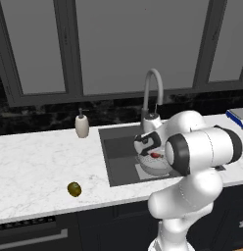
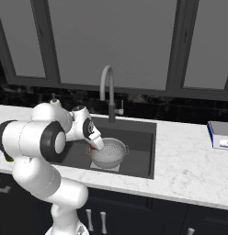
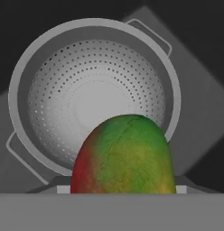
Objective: Put the colander in the sink, put the mango, kiwi in the colander, and turn on the sink faucet and pour water over the colander.
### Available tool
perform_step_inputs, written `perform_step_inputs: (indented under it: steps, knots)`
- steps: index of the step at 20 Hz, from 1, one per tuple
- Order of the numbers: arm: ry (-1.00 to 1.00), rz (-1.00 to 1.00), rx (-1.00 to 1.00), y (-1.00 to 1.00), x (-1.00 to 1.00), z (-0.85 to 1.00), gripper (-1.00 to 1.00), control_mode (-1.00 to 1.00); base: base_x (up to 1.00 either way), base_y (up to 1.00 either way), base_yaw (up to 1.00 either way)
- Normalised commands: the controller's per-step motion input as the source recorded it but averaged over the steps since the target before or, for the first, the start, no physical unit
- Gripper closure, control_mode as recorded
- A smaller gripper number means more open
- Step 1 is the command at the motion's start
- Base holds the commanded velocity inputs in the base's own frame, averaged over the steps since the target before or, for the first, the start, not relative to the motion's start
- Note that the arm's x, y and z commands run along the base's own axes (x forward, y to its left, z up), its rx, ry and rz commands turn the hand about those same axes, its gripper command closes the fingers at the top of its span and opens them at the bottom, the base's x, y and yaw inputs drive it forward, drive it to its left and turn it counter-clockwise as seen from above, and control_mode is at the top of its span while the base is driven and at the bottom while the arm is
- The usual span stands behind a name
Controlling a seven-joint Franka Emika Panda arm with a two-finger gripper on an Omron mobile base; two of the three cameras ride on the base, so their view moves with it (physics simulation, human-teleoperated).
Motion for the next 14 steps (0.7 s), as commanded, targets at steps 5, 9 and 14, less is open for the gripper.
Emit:
perform_step_inputs:
  steps: [5,9,14]
  knots:
    - [0.11,0.00,0.00,0.00,0.17,-0.22,1.00,-1.00,0.00,0.00,0.00]
    - [0.04,0.00,0.00,0.00,0.17,-0.29,1.00,-1.00,0.00,0.00,0.00]
    - [0.01,0.00,0.00,-0.01,0.21,-0.25,1.00,-1.00,0.00,0.00,0.00]
